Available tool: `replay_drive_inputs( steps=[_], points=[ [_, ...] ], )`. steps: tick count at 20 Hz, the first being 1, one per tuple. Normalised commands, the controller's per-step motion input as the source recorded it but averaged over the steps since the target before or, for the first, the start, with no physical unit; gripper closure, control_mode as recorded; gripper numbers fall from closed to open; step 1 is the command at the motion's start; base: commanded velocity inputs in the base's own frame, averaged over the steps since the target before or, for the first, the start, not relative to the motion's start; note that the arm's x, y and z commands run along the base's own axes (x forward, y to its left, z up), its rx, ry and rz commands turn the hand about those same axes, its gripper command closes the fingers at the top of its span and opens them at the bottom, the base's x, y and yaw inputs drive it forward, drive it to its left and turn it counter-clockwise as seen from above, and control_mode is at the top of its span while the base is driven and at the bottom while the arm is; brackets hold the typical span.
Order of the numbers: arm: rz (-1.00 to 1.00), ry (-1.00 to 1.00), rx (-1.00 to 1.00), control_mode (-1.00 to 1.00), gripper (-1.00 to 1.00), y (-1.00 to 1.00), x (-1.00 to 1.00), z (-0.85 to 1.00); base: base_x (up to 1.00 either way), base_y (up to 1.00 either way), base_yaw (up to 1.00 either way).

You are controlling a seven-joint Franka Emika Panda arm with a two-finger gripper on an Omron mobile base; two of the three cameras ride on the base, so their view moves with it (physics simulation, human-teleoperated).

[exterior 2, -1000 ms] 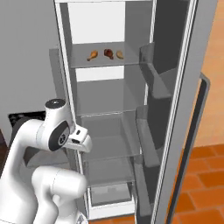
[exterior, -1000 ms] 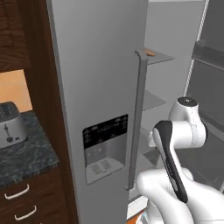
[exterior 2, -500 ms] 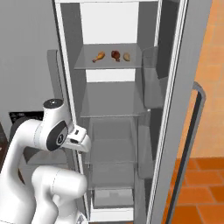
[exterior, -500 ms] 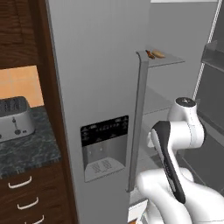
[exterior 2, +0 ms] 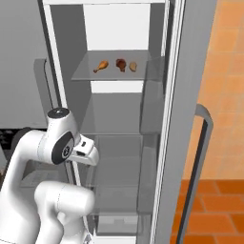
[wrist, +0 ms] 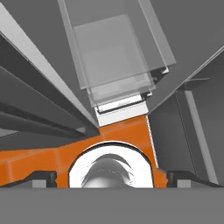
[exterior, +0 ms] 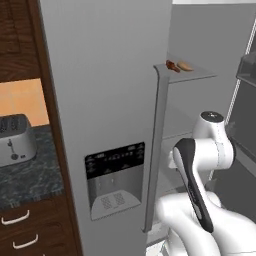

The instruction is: Place one sweet potato and one chicken drumstick in each tupperware on the nearby counter, to pack two identical lunches.

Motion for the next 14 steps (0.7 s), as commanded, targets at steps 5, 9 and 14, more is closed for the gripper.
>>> replay_drive_inputs(
  steps=[5,9,14],
  points=[
    [0.0,0.0,0.0,1.0,-1.0,0.0,0.0,0.0,0.47,-0.24,-0.04],
    [0.0,0.0,0.0,1.0,-1.0,0.0,0.0,0.0,0.05,-0.41,-0.02],
    [0.0,0.0,0.0,1.0,-1.0,0.0,0.0,0.0,-0.04,-0.48,0.0]
  ],
)
